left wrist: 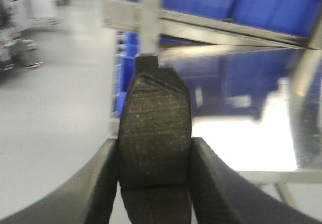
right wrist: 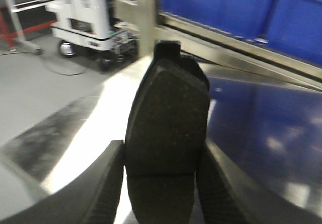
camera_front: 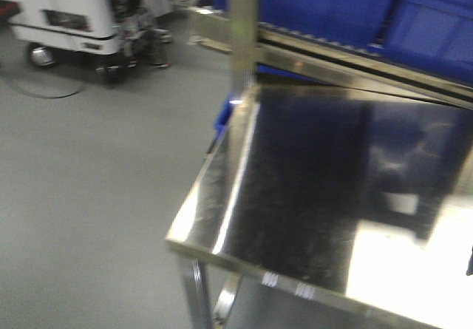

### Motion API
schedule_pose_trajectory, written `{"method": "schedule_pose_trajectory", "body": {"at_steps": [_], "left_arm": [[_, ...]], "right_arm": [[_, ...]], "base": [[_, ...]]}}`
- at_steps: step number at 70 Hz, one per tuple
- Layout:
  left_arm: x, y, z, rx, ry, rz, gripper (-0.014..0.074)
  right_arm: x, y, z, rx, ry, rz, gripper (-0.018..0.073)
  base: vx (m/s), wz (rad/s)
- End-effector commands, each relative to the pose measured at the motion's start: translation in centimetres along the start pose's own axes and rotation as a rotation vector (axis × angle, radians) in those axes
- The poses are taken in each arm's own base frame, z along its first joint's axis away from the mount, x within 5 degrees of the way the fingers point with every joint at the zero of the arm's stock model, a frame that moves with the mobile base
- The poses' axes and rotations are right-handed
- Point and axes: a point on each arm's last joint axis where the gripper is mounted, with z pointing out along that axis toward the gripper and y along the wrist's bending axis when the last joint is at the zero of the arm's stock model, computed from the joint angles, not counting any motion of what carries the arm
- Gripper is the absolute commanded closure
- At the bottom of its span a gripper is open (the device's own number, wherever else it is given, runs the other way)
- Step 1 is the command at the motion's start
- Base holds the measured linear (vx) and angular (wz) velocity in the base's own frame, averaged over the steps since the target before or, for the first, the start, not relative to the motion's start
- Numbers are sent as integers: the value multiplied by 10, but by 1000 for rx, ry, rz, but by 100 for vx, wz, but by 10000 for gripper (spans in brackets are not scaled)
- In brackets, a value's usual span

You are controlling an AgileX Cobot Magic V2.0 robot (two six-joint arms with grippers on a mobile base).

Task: Move and align brake pads A on conveyor
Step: 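Drive backward and turn away from the steel table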

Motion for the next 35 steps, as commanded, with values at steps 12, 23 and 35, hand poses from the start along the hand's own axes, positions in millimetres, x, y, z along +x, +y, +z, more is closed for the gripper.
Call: {"method": "schedule_pose_trajectory", "body": {"at_steps": [12, 23, 35], "left_arm": [[-17, -4, -4, 32, -111, 6, 602], [-17, -4, -4, 32, -111, 6, 602], [-17, -4, -4, 32, -111, 6, 602]], "right_arm": [[-17, -2, -4, 23, -121, -9, 561], [-18, -2, -4, 24, -122, -9, 561], [-18, -2, -4, 24, -122, -9, 561]], "base": [[-23, 86], [-22, 83], [-21, 79]]}}
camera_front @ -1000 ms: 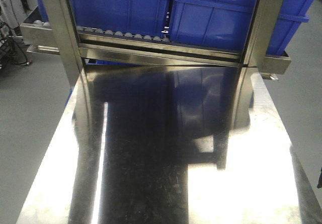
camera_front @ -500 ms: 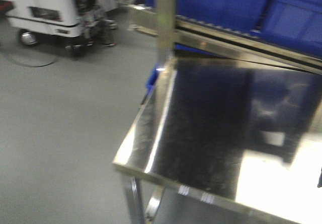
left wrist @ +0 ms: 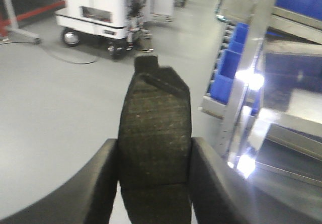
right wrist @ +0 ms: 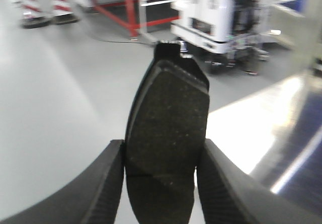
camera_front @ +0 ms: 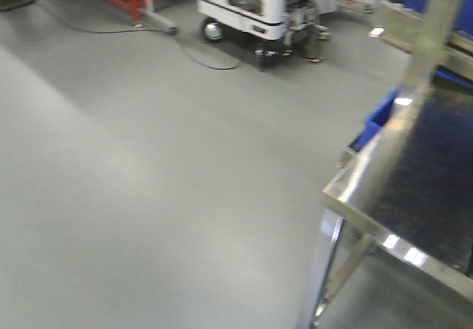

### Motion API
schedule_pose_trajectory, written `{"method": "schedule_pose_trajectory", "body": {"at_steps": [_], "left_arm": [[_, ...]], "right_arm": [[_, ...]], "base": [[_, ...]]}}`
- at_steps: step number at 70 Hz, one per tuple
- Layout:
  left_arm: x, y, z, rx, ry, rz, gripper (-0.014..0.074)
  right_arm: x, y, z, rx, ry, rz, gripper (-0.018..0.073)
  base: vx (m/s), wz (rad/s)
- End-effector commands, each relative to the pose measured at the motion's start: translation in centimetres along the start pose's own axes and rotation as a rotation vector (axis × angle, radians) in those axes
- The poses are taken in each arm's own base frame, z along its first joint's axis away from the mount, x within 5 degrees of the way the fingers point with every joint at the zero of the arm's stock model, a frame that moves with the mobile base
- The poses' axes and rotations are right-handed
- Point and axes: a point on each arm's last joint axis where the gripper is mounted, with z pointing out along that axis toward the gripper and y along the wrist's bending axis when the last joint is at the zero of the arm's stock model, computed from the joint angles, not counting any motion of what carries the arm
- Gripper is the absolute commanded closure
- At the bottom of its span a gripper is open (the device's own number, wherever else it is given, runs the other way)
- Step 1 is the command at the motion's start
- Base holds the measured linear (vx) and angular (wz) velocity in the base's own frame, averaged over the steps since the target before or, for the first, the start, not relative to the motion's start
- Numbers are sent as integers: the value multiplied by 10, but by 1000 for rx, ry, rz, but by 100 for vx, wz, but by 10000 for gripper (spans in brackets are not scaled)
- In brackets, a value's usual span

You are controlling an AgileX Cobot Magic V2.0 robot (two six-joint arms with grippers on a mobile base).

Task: Move and align brake pads A on conveyor
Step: 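Drive backward and turn away from the steel table, then drive along the yellow-lined aisle past the striped cones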

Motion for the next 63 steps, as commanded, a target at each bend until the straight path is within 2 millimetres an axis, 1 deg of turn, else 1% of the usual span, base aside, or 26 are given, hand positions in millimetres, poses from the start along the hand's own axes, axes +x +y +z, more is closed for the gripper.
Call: {"method": "schedule_pose_trajectory", "body": {"at_steps": [1, 31, 63], "left_arm": [[-17, -4, -4, 32, -110, 5, 602], [-17, -4, -4, 32, -110, 5, 602], [-17, -4, -4, 32, -110, 5, 602]], "right_arm": [[-18, -2, -4, 24, -122, -9, 561], [-17, -2, -4, 23, -118, -9, 561], [-17, -2, -4, 23, -118, -9, 561]], "base": [[-21, 77], [-17, 80], [-9, 80]]}}
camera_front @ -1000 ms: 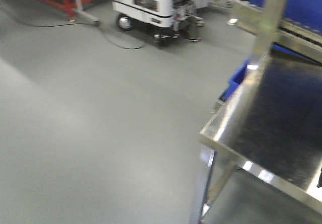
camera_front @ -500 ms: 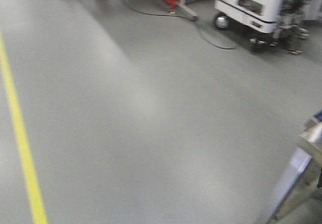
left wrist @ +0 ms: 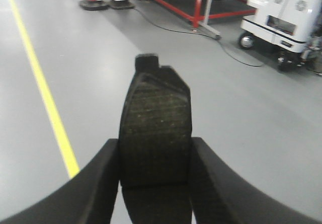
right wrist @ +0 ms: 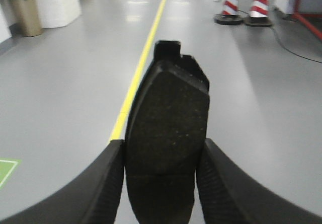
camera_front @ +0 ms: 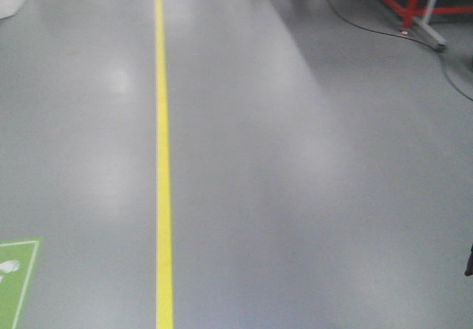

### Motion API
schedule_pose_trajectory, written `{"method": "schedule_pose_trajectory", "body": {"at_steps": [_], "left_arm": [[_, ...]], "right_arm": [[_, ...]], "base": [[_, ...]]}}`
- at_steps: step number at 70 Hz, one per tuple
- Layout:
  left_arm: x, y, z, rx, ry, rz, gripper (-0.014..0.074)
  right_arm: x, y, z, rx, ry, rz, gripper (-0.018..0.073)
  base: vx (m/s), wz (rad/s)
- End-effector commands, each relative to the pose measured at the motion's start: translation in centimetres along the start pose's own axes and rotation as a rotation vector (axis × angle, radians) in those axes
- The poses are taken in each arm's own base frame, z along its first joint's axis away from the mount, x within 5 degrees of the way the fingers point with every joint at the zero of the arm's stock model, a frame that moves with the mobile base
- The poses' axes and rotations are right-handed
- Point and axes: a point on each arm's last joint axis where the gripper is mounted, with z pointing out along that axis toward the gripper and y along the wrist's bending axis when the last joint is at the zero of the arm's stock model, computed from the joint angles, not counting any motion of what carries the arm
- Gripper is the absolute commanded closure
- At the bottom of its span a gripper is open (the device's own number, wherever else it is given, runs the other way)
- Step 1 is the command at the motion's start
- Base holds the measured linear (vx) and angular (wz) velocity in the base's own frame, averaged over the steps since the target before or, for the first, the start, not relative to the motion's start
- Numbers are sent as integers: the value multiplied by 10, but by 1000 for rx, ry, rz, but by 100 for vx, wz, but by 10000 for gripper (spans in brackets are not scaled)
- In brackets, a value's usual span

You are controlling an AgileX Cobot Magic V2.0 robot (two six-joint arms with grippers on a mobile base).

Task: Move and align brake pads A on conveyor
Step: 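Drive along the yellow-lined aisle past the striped cones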

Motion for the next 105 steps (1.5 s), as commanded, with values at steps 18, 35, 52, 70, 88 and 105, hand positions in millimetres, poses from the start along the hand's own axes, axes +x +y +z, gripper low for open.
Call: {"method": "schedule_pose_trajectory", "body": {"at_steps": [18, 35, 52, 70, 88, 105], "left_arm": [[-17, -4, -4, 32, -110, 5, 602], [-17, -4, -4, 32, -110, 5, 602], [-17, -4, -4, 33, -110, 5, 602], [-17, -4, -4, 33, -110, 5, 602], [-17, -4, -4, 33, -110, 5, 602], [-17, -4, -4, 33, -110, 5, 602]], "right_arm": [[-17, -2, -4, 23, -119, -10, 561], [-17, -2, -4, 23, -119, -10, 561], [-17, -2, -4, 23, -119, -10, 561], [-17, -2, -4, 23, -119, -10, 561], [-17, -2, -4, 23, -118, -10, 561], [-17, -2, -4, 23, -118, -10, 561]], "base": [[-3, 43], [8, 17], [20, 12], [35, -4], [45, -4], [52, -2]]}}
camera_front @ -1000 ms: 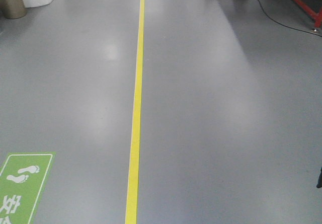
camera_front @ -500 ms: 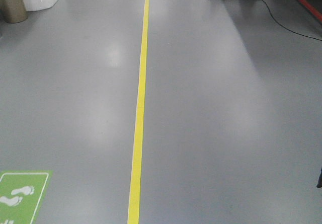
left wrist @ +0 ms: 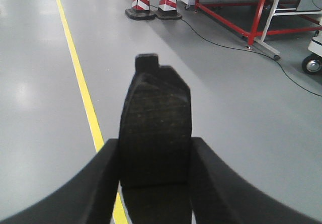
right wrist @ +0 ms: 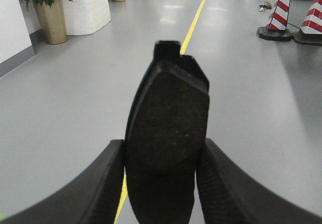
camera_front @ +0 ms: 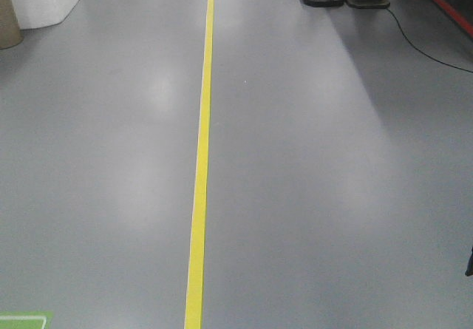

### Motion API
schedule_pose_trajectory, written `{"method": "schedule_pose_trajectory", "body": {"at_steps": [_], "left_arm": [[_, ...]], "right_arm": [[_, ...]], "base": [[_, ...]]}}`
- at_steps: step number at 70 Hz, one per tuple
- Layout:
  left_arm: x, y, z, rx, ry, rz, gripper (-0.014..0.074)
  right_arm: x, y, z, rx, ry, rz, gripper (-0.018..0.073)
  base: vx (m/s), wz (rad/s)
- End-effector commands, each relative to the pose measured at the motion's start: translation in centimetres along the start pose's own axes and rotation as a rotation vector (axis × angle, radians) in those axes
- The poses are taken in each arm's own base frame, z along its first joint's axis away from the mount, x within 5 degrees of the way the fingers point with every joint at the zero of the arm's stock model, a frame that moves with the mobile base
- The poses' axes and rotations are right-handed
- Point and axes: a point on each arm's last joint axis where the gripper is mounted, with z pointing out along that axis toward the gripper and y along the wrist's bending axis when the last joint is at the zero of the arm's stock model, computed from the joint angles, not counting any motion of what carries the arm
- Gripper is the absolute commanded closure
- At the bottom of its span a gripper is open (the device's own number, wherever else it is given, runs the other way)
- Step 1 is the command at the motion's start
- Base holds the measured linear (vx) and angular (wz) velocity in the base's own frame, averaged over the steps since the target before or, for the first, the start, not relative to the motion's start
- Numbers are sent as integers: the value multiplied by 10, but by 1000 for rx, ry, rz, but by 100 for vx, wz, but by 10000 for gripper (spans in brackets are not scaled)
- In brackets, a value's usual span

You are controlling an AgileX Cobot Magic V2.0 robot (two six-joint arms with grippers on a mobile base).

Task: Move and align brake pads A on conveyor
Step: 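Drive along the yellow-lined aisle past the striped cones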

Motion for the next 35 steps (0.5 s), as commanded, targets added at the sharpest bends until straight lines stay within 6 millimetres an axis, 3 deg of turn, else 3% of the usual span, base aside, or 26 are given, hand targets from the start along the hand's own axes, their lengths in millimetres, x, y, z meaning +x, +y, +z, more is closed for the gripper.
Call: {"method": "schedule_pose_trajectory", "body": {"at_steps": [1, 35], "left_arm": [[-17, -4, -3, 32, -107, 5, 602], [-17, -4, -3, 32, -107, 5, 602]], "right_arm": [[-17, -2, -3, 24, -115, -11, 561], [-17, -2, -3, 24, -115, -11, 561]], "base": [[55, 0], [62, 7]]}}
